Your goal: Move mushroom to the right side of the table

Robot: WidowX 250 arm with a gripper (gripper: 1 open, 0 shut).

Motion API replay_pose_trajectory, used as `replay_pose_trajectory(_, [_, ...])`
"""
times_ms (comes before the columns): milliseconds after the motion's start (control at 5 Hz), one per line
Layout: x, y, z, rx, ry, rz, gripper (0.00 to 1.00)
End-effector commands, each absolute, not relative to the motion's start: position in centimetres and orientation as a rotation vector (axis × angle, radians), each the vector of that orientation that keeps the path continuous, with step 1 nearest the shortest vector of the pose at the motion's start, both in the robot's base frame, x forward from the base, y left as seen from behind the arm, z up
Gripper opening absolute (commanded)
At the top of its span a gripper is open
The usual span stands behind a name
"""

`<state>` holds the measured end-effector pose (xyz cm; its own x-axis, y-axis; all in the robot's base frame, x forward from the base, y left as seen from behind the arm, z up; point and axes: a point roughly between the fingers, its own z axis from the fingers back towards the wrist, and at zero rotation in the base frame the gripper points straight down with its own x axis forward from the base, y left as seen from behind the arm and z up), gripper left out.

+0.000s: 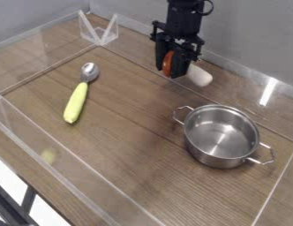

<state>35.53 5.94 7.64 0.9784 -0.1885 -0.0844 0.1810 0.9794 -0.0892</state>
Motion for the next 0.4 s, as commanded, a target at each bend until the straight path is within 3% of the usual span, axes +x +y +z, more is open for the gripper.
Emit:
replay_pose_trajectory(0, [36.4,4.1,10.5,-0.066,0.012,-0.29,0.0])
replay_pose_trajectory(200, [37.1,2.7,9.9,-0.068,0.015,-0.391,0.0])
